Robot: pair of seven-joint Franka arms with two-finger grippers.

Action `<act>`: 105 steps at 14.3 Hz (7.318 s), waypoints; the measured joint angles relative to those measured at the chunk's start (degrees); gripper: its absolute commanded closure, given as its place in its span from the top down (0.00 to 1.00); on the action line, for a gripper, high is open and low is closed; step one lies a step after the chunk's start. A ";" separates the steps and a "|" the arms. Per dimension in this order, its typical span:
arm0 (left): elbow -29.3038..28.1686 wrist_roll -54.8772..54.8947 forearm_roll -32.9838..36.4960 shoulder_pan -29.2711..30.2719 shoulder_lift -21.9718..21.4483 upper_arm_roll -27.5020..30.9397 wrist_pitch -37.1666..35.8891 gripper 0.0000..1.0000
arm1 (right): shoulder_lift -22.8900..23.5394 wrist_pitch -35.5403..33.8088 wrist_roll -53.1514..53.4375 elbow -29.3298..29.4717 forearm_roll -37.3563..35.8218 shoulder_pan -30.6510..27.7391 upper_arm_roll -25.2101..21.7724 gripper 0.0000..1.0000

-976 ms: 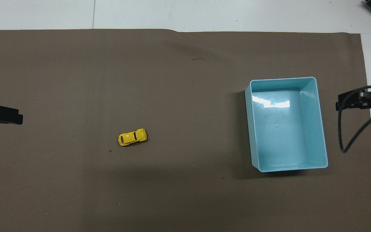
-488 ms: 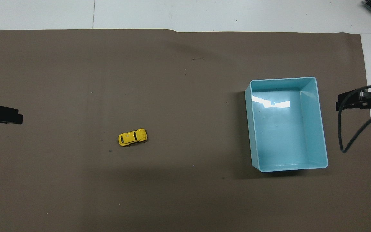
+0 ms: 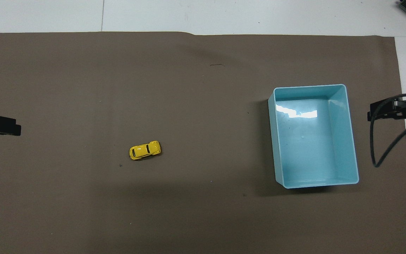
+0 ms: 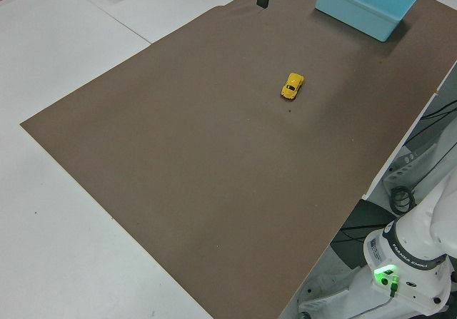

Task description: Wind up and store yellow beetle car

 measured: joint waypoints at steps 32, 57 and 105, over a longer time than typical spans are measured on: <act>-24.18 -113.52 -4.88 -8.95 2.92 -2.36 27.43 1.00 | 0.00 0.00 0.00 0.00 0.00 0.00 0.00 1.00; -34.69 -127.99 -4.93 -20.29 14.54 -2.44 50.12 0.67 | 0.00 0.00 0.00 0.00 0.00 0.00 0.00 1.00; -23.95 -106.98 -4.72 -10.09 12.17 -0.54 39.04 1.00 | 0.00 0.02 0.00 0.00 0.00 -0.01 0.00 1.00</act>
